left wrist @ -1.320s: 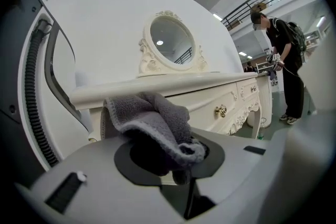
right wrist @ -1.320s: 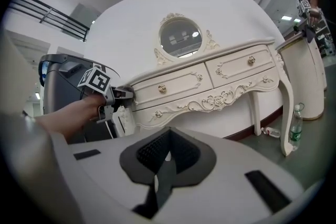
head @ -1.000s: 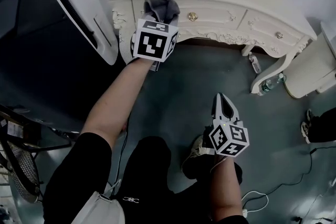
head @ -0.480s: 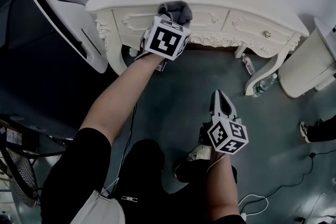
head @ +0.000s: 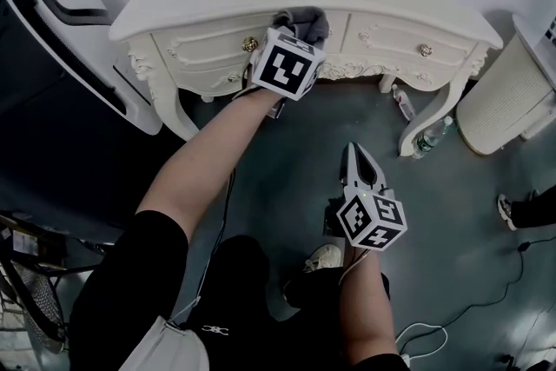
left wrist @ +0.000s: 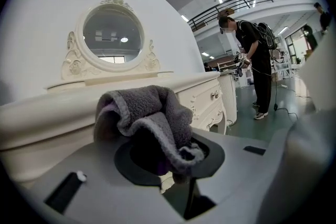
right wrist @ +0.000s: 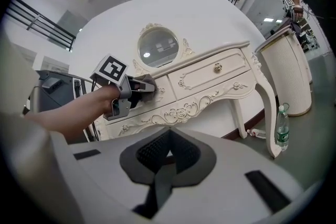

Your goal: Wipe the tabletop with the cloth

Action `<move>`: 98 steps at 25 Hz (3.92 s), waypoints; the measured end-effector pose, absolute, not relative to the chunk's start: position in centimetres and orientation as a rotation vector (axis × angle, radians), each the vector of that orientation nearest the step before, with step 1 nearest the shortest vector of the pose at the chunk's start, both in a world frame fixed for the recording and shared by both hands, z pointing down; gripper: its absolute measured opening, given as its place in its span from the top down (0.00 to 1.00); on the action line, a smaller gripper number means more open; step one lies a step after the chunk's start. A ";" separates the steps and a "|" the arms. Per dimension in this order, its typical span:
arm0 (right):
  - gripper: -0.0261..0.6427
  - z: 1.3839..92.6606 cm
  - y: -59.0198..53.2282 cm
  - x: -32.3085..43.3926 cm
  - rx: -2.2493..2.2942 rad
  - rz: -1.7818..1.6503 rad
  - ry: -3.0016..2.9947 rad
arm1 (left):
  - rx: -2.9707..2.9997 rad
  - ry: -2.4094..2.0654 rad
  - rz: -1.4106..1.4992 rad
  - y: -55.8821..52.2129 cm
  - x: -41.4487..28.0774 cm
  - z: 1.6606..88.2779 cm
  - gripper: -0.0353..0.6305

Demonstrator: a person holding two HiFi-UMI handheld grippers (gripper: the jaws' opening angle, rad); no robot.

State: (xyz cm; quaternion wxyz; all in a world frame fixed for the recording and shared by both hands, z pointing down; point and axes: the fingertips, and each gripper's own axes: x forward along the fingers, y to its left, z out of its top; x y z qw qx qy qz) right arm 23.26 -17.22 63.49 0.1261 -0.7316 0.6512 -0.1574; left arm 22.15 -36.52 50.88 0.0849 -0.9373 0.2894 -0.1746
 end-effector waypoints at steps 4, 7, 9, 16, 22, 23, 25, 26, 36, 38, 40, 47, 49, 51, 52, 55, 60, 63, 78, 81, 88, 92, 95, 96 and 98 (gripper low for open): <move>0.95 63.2 -17.7 24.7 -2.093 -0.478 1.870 | -2.791 0.811 -0.523 -36.2 24.9 51.2 0.80; 0.95 63.1 -17.8 25.2 -2.087 -0.479 1.864 | -2.767 0.778 -0.542 -35.9 26.5 51.6 0.80; 0.95 63.0 -17.7 25.5 -2.087 -0.474 1.865 | -2.745 0.753 -0.542 -35.7 27.1 51.7 0.80; 0.95 62.5 -17.2 25.5 -2.095 -0.470 1.846 | -2.873 0.674 -0.567 -35.0 29.3 54.5 0.80; 0.95 62.3 -17.3 24.4 -2.099 -0.467 1.856 | -2.913 0.755 -0.609 -36.0 26.7 58.4 0.80; 0.95 62.2 -17.4 24.1 -2.096 -0.467 1.859 | -2.920 0.776 -0.601 -36.2 26.0 58.6 0.80; 0.95 62.1 -17.7 23.4 -2.091 -0.465 1.873 | -2.935 0.812 -0.583 -36.4 24.5 58.8 0.80; 0.95 62.1 -17.8 23.0 -2.087 -0.465 1.882 | -2.942 0.829 -0.576 -36.5 23.7 58.9 0.80; 0.95 61.9 -19.6 17.3 -2.037 -0.466 2.000 | -2.954 1.000 -0.559 -38.3 14.1 60.5 0.80; 0.95 62.0 -19.9 16.2 -2.027 -0.471 2.022 | -2.945 1.022 -0.558 -38.4 12.4 60.6 0.80; 0.95 62.1 -20.3 15.0 -2.012 -0.473 2.047 | -2.922 1.047 -0.566 -38.6 10.7 60.6 0.80; 0.95 62.0 -21.7 11.0 -1.956 -0.475 2.125 | -2.774 1.088 -0.624 -38.8 5.6 60.3 0.80; 0.95 61.7 -21.7 9.9 -1.935 -0.467 2.149 | -2.755 1.092 -0.646 -39.0 4.0 60.7 0.80; 0.95 61.5 -21.7 9.1 -1.932 -0.450 2.174 | -2.731 1.110 -0.659 -39.5 2.3 60.7 0.80; 0.95 61.5 -21.7 8.9 -1.935 -0.445 2.181 | -2.717 1.120 -0.660 -39.7 1.5 60.6 0.80; 0.95 61.8 -21.9 8.6 -1.942 -0.452 2.185 | -2.708 1.149 -0.642 -40.3 -0.3 60.3 0.80; 0.95 62.2 -22.1 7.6 -1.932 -0.461 2.212 | -2.695 1.257 -0.589 -41.2 -4.3 60.2 0.80; 0.95 62.6 -22.5 6.7 -1.928 -0.468 2.244 | -2.701 1.383 -0.529 -42.6 -7.5 60.0 0.80; 0.95 63.5 -22.0 7.5 -1.969 -0.492 2.245 | -2.811 1.595 -0.413 -45.0 -10.9 63.8 0.80; 0.95 63.9 -21.3 8.3 -2.007 -0.482 2.250 | -2.831 1.558 -0.380 -44.2 -8.7 64.1 0.80; 0.95 64.5 -18.4 11.9 -2.102 -0.483 2.156 | -2.886 1.485 -0.348 -42.1 -4.7 64.5 0.81; 0.95 64.1 -17.2 13.5 -2.118 -0.481 2.100 | -2.935 1.393 -0.351 -40.8 -1.4 64.5 0.80; 0.95 64.0 -16.5 14.5 -2.138 -0.471 2.076 | -2.943 1.321 -0.360 -40.0 1.2 64.3 0.81; 0.95 63.9 -16.3 14.8 -2.144 -0.469 2.070 | -2.949 1.283 -0.364 -39.6 2.2 64.1 0.81; 0.95 64.0 -15.8 15.6 -2.155 -0.469 2.053 | -2.950 1.225 -0.389 -39.2 4.3 63.7 0.80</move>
